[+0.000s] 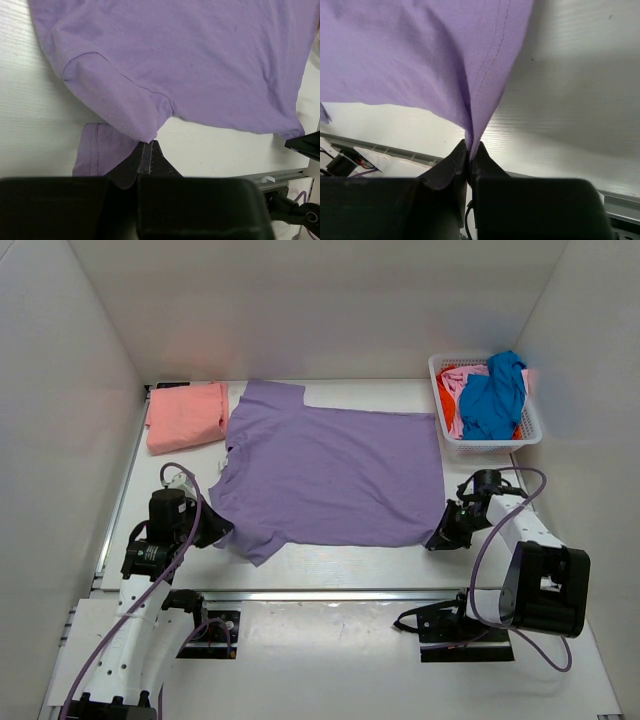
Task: Fold and stack the t-shirts
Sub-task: Grap the side of the flattened tshirt closest away from the robot with both arms
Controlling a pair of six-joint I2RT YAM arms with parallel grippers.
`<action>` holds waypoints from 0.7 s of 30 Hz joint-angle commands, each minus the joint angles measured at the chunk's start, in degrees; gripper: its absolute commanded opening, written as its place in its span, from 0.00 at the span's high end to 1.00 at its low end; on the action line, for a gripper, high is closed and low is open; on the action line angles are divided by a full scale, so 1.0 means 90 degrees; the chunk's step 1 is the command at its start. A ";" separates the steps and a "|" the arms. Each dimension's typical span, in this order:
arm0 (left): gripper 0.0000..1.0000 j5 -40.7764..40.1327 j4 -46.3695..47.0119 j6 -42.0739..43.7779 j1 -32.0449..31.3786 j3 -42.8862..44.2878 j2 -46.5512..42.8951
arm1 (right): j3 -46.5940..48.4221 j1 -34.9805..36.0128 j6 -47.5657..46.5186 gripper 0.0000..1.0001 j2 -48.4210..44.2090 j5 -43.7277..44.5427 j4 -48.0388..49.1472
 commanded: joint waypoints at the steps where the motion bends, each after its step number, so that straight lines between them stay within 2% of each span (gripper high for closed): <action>1: 1.00 0.0034 0.0127 0.0006 -0.0024 0.0116 -0.0071 | 0.0083 -0.0038 0.0222 1.00 -0.0328 0.0084 0.0108; 6: 1.00 -0.0142 -0.0010 0.0151 -0.0044 0.0369 0.0036 | 0.0482 0.0059 0.0164 1.00 -0.0387 0.0718 -0.0389; 10: 1.00 -0.0395 -0.0458 0.0620 0.0034 0.1170 0.0571 | 0.0620 0.0254 0.0017 1.00 -0.0290 0.1060 -0.0703; 11: 1.00 -0.0464 -0.0556 0.0785 0.0025 0.1742 0.0747 | 0.0543 0.0283 -0.0021 1.00 -0.0261 0.1090 -0.0703; 14: 1.00 -0.0494 -0.0518 0.0923 0.0073 0.2254 0.1099 | 0.0532 0.0196 -0.0109 1.00 -0.0289 0.0895 -0.0674; 21: 1.00 -0.0084 0.0233 0.1060 0.0366 0.2382 0.2027 | 0.1108 0.0031 -0.0324 1.00 0.0208 0.0602 -0.0801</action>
